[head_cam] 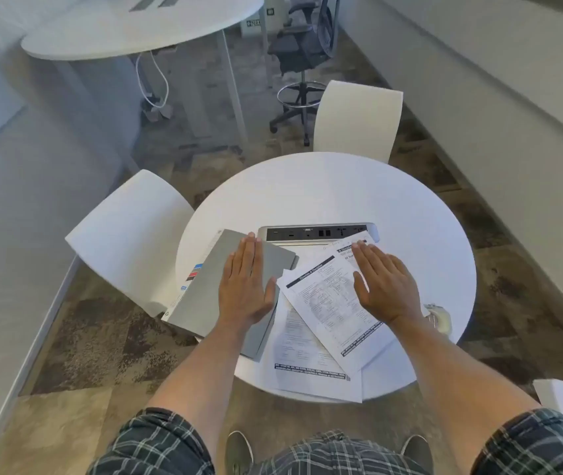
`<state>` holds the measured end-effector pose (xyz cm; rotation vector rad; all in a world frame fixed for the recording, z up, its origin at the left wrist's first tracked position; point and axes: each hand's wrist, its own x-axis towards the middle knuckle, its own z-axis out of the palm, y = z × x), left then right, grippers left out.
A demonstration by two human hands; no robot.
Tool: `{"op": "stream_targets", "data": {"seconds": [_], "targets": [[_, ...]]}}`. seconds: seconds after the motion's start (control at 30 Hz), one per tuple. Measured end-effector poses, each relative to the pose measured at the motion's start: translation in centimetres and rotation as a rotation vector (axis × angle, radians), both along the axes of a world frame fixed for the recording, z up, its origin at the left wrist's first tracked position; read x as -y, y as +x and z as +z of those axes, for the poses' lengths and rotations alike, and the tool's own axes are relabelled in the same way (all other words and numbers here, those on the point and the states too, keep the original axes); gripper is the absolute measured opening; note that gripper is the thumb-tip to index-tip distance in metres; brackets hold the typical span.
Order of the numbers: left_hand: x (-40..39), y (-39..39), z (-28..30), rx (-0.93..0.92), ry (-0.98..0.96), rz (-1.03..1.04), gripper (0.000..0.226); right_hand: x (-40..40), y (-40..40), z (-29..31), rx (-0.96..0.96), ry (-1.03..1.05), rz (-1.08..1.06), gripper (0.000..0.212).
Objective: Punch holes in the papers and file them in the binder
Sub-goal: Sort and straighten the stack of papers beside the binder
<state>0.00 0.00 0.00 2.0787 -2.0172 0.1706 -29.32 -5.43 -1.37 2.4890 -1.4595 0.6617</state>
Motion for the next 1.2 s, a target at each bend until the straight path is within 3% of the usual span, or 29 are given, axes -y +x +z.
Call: {"op": "stream_targets", "data": {"seconds": [0.37,0.57,0.83,1.0,1.2], "targets": [[-4.1,-2.7,-5.6,-0.102,0.385,0.068,0.075,-3.2,0.9,-3.6,-0.147,0.298,0.004,0.056],[-4.9,-3.4,-7.9,-0.162,0.467,0.106,0.064,-4.3,2.9,-5.4,-0.168,0.402,0.015,0.064],[-4.7,-4.1,-9.5,-0.271,0.565,0.159,0.059,-5.3,5.5,-7.6,-0.396,0.677,-0.049,0.072],[-3.8,-4.5,-10.2,-0.336,0.562,0.209,0.053,-5.4,6.1,-8.6,-0.48,0.753,-0.126,0.095],[-2.0,-5.7,-10.0,-0.487,0.531,0.388,0.05,-5.3,7.3,-8.4,-0.506,0.742,-0.112,0.077]]}}
